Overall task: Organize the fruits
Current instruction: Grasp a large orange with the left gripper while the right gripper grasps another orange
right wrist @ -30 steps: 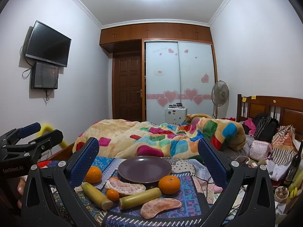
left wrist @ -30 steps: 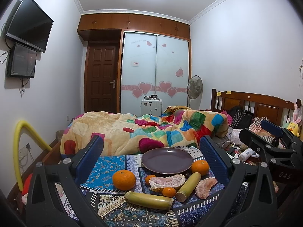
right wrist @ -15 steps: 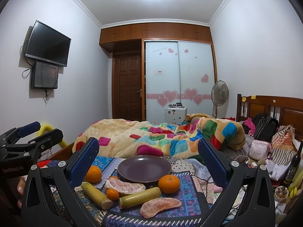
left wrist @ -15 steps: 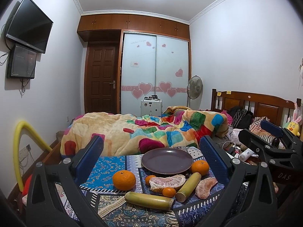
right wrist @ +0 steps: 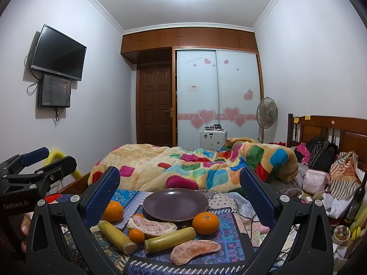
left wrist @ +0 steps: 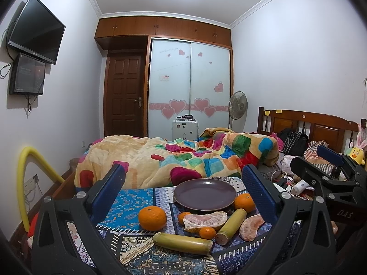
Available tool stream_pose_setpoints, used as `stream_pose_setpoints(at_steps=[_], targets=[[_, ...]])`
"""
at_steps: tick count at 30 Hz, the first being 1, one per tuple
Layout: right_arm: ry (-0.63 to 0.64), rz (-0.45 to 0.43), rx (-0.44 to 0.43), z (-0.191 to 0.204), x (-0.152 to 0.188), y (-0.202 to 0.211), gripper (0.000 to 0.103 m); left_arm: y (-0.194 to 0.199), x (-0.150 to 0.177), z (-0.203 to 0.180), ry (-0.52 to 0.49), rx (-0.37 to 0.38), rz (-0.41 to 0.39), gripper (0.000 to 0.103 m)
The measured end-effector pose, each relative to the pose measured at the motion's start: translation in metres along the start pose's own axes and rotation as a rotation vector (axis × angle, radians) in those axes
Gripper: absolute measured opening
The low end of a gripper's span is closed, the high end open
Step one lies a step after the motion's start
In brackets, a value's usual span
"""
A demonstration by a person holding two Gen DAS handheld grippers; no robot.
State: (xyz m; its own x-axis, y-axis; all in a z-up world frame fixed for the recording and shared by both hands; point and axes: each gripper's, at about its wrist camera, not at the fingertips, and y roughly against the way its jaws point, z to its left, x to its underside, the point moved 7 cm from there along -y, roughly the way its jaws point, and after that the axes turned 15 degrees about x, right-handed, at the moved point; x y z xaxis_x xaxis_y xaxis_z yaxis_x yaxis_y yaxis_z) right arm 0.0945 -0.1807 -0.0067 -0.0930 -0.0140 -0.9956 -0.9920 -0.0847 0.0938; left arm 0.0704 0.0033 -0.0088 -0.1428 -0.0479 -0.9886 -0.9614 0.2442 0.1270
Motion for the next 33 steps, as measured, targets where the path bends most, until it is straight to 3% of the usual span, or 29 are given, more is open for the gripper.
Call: stream_pose_setpoints(at_steps=[6, 10, 21, 27, 33], targets=[[0.035, 0.033, -0.005, 0.004, 0.006, -0.014, 0.103, -0.018, 0.009, 0.017, 0.029, -0.001, 0.063, 0.103], [0.077, 0.077, 0.009, 0.004, 0.019, -0.036, 0.103, -0.040, 0.022, 0.035, 0.052, 0.014, 0.147, 0.103], [0.164, 0.290, 0.070, -0.015, 0.074, -0.107, 0.103, -0.103, 0.072, 0.084, 0.098, -0.021, 0.385, 0.103], [0.221, 0.404, 0.046, -0.017, 0.100, -0.136, 0.103, -0.130, 0.106, 0.101, 0.150, 0.000, 0.525, 0.103], [0.278, 0.486, 0.016, -0.011, 0.122, -0.155, 0.103, -0.147, 0.128, 0.107, 0.150, 0.002, 0.603, 0.101]])
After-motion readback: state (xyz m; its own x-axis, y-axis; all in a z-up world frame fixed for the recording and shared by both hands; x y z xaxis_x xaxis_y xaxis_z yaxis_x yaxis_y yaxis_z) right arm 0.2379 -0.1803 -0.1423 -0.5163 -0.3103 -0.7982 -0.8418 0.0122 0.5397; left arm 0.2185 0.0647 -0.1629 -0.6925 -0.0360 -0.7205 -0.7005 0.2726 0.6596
